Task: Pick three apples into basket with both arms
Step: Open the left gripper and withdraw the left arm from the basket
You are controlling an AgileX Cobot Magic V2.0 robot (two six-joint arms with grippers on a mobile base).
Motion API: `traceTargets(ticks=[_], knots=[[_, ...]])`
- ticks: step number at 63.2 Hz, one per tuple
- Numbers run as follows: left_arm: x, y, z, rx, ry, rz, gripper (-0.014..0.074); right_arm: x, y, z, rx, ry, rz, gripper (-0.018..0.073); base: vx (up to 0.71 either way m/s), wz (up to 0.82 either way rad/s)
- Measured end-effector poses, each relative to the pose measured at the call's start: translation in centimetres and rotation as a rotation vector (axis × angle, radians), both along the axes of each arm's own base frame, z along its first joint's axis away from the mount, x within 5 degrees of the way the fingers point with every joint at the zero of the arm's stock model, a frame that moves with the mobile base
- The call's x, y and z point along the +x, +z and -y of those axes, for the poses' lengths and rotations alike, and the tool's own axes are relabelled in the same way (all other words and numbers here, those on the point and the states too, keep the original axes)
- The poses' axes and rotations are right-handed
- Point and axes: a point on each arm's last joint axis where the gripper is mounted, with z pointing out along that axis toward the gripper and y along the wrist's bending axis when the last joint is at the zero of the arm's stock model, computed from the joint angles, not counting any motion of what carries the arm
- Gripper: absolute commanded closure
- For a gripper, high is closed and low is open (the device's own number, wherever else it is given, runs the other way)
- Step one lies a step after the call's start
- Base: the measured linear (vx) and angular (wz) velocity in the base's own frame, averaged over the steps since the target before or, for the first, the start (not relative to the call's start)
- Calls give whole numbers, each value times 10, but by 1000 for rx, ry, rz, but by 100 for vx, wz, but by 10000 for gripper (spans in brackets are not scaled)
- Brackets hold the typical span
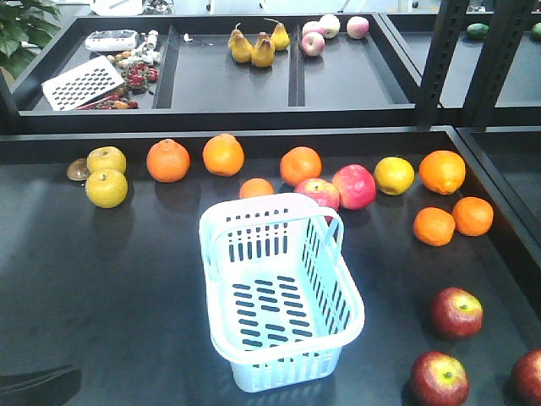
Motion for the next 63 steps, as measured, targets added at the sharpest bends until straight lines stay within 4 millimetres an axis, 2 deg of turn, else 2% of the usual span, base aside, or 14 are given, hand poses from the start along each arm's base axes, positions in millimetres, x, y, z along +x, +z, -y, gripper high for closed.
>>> traceTargets(ticks=[13,37,51,56,63], knots=[[0,-1,0,2,-3,-5,604,0,0,0,22,1,3,564,0,0],[-1,-1,0,3,-6,-8,604,0,6,-3,503,17,72,564,0,0],[-1,-1,0,4,-6,-9,604,0,5,-4,617,22,53,564,0,0],[-1,-1,0,3,-6,-10,604,-2,14,-6,598,36,38,564,0,0],[-1,-1,0,3,-7,-10,604,-9,49,-9,465,70,23,564,0,0]])
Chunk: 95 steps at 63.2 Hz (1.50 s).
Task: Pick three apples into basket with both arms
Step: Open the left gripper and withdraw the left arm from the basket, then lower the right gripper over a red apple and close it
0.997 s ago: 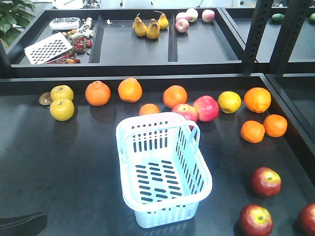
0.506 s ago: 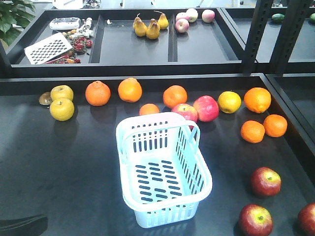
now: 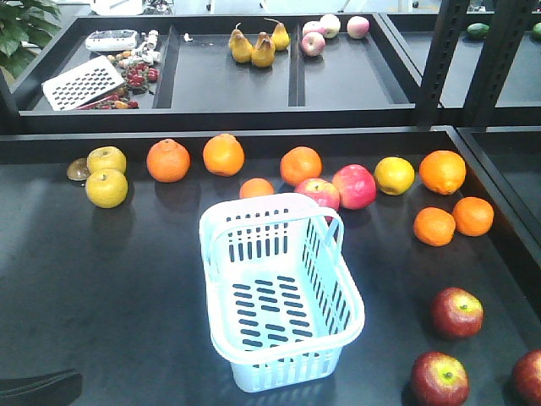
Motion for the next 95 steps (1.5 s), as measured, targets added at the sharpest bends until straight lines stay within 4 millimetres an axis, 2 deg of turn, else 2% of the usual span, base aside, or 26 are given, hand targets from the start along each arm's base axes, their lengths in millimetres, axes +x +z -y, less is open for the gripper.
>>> traceTargets(ticks=[10,17,21,25,31,36,37,47,69,83,95], knots=[[0,0,0,0,0,0,604,4,42,-3,-243,81,-246,552,0,0],[0,0,0,0,0,0,604,21,64,-4,-394,167,-439,475,0,0],[0,0,0,-1,0,0,604,34,72,-5,-448,218,-527,377,0,0],[0,0,0,-2,0,-1,604,48,78,-5,-496,268,-604,237,0,0],[0,0,0,-2,0,-1,604,69,75,-5,-530,322,-700,-9,0,0],[0,0,0,-2,0,-1,604,86,68,-4,-536,334,-746,-164,0,0],[0,0,0,-2,0,-1,604,90,66,-4,-538,333,-753,-171,0,0],[0,0,0,-2,0,-1,603,111,53,-3,-535,341,-808,-155,0,0],[0,0,0,-2,0,-1,603,128,39,-3,-559,410,-919,-28,0,0],[0,0,0,-2,0,-1,603,164,18,-3,-540,485,-1072,-19,0,0],[0,0,0,-2,0,-1,603,193,-14,-4,-495,538,-1208,-19,0,0]])
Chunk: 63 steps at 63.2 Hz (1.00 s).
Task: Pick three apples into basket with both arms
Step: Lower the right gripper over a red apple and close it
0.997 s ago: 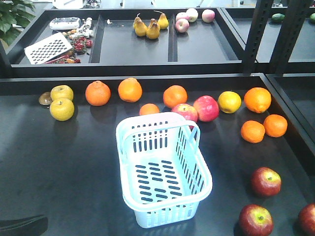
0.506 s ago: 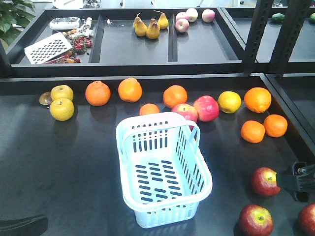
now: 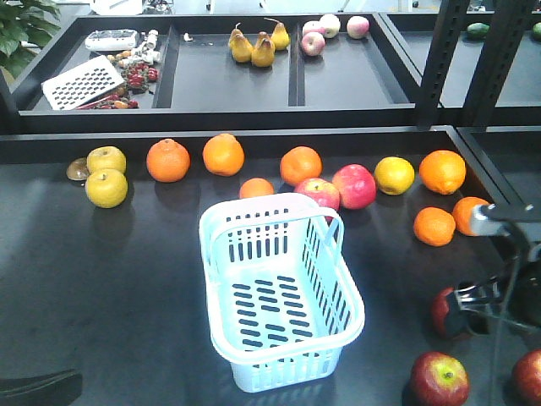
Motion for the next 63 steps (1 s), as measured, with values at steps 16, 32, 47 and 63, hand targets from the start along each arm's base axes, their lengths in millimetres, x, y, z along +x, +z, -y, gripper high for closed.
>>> traceTargets(ticks=[16,32,47,63], knots=[[0,0,0,0,0,0,604,17,-45,-1,24,-13,-178,-30,0,0],[0,0,0,0,0,0,604,26,-75,-5,25,-25,-241,-30,0,0],[0,-2,0,2,2,-5,603,32,-94,-18,-24,-14,-264,-30,0,0],[0,-2,0,-1,7,1,603,35,-107,-15,-61,-33,-286,-30,0,0]])
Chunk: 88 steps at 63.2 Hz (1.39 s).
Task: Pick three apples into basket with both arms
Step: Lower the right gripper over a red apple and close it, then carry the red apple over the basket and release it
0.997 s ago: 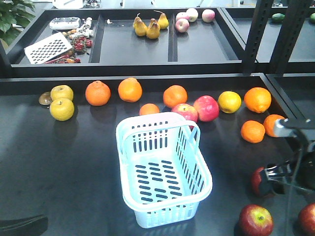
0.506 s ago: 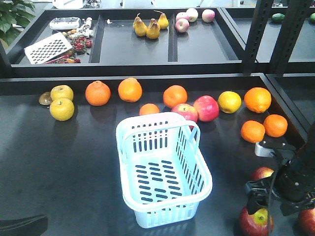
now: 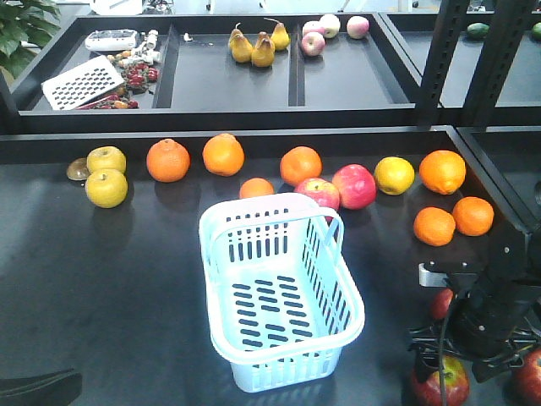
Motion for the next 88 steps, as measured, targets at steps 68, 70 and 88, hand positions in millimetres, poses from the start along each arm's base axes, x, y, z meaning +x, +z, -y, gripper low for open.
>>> traceTargets(ticks=[68,70,88], knots=[[0,0,0,-1,1,2,603,0,16,0,9,81,54,575,0,0],[0,0,0,-1,1,2,603,-2,25,0,11,88,76,573,0,0],[0,1,0,-3,1,6,603,-42,127,-8,131,105,365,566,0,0]])
